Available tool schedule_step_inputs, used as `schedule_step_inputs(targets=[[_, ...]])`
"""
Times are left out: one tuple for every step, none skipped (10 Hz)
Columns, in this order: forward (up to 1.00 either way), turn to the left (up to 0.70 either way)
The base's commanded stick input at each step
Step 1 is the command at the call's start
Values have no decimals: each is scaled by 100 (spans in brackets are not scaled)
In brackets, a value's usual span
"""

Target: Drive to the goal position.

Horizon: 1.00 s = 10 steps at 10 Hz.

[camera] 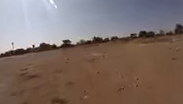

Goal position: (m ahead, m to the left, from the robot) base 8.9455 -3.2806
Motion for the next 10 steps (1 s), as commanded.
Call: schedule_step_inputs(targets=[[50,0],[50,0],[50,0],[50,0],[50,0],[50,0],[50,0],[50,0],[50,0],[50,0]])
